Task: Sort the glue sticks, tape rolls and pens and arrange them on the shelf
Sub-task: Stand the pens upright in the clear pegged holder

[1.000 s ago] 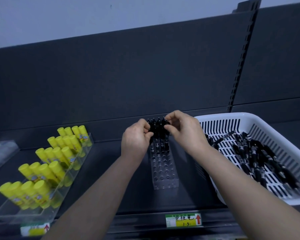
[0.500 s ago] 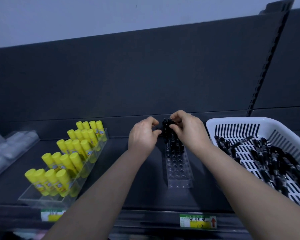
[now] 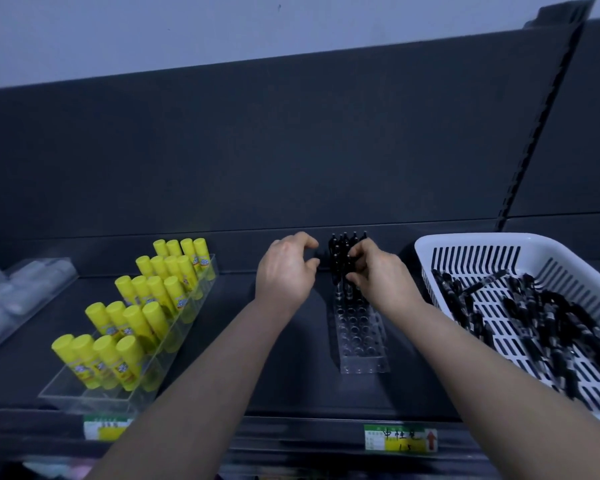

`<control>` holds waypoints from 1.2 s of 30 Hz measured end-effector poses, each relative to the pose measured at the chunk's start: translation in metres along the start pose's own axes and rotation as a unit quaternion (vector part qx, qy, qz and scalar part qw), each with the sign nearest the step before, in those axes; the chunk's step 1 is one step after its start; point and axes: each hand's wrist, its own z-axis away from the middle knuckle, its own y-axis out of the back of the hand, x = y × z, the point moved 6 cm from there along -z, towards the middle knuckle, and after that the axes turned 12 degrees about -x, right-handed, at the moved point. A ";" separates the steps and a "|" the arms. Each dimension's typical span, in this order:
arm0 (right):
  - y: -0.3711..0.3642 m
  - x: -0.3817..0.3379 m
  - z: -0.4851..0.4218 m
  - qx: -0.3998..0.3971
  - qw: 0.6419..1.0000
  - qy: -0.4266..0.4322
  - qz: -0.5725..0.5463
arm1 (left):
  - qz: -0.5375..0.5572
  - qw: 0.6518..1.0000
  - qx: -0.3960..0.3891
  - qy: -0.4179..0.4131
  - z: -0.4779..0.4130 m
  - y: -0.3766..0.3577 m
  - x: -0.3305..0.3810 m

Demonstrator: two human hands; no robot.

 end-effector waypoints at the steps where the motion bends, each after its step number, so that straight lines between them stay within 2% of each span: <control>1: -0.001 0.002 0.001 -0.005 1.000 -0.005 -0.002 | 0.006 1.000 0.006 -0.006 0.000 0.002 0.003; 5: 0.015 0.006 0.009 0.018 1.000 -0.007 0.012 | 0.016 0.999 0.022 -0.041 -0.001 0.006 0.025; 10: 0.055 0.030 0.030 0.022 0.983 -0.035 0.177 | 0.008 0.995 0.010 -0.096 -0.007 -0.013 0.072; 15: 0.100 0.105 0.072 0.006 0.964 -0.135 0.230 | 0.003 0.991 -0.075 -0.111 -0.017 -0.065 0.129; 19: 0.133 0.158 0.110 -0.006 0.947 -0.211 0.242 | -0.019 0.979 -0.169 -0.109 -0.022 -0.114 0.175; 25: 0.150 0.201 0.144 -0.018 0.948 -0.248 0.199 | -0.181 0.927 -0.313 -0.102 -0.017 -0.184 0.228; 32: 0.154 0.216 0.150 -0.015 0.962 -0.221 0.160 | -0.226 0.900 -0.367 -0.069 -0.008 -0.223 0.245; 36: 0.158 0.214 0.140 -0.022 0.967 -0.216 0.131 | -0.146 0.919 -0.366 -0.025 -0.013 -0.221 0.237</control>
